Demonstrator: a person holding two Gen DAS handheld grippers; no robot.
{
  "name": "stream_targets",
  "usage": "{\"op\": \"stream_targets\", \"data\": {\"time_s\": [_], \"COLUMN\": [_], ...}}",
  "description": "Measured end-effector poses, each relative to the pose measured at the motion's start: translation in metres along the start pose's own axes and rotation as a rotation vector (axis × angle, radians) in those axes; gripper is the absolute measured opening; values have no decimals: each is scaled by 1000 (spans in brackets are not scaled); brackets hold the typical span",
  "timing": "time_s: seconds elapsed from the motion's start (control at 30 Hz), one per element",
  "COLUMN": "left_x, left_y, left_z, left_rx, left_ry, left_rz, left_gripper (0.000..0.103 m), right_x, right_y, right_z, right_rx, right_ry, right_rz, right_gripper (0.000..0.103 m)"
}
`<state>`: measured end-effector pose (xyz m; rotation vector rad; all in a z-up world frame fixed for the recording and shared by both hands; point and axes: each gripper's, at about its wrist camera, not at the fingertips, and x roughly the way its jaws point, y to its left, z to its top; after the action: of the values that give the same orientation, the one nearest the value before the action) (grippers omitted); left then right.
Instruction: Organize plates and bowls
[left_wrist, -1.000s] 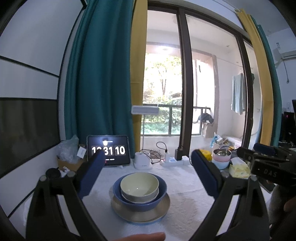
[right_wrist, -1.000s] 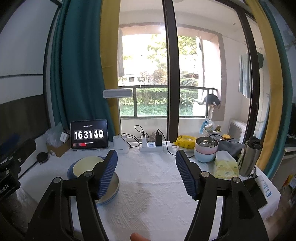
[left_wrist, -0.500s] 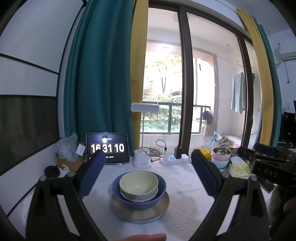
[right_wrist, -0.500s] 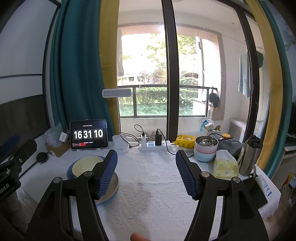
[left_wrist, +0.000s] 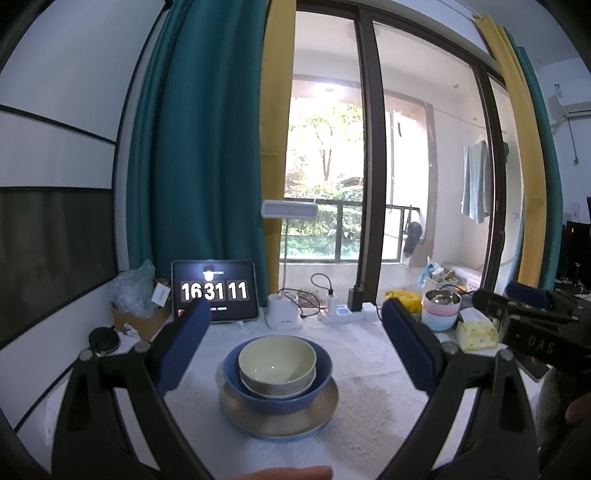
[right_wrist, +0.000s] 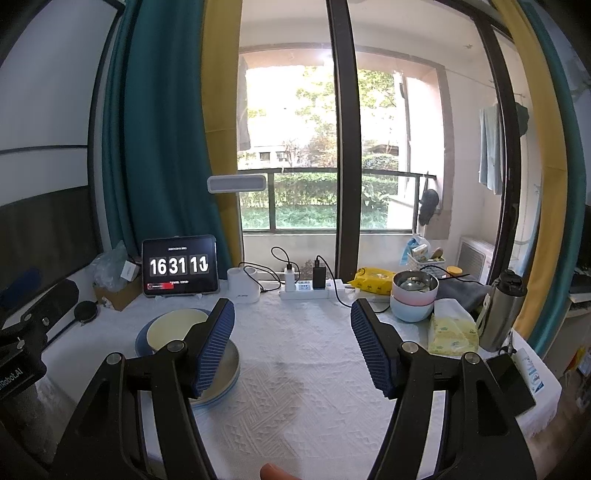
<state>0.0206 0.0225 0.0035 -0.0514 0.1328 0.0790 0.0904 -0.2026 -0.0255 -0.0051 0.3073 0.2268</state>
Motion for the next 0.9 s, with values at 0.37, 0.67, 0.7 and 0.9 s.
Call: {"op": "stream_targets", "data": {"time_s": [0.37, 0.67, 0.7, 0.9], "left_x": [-1, -1, -1, -1], "left_y": [-2, -3, -3, -3], "left_z": [0, 0, 0, 0], "left_rx": [2, 2, 2, 1], "left_ry": [4, 5, 4, 5], "left_rz": [-3, -4, -3, -3], "left_gripper": [95, 95, 95, 95], "right_x": [1, 0, 0, 0], "right_y": [1, 1, 1, 1], "right_z": [0, 0, 0, 0], "right_rx": [2, 4, 4, 3], "right_ry": [3, 5, 5, 6], "right_rz": [0, 0, 0, 1], "right_gripper": [69, 69, 69, 69]}}
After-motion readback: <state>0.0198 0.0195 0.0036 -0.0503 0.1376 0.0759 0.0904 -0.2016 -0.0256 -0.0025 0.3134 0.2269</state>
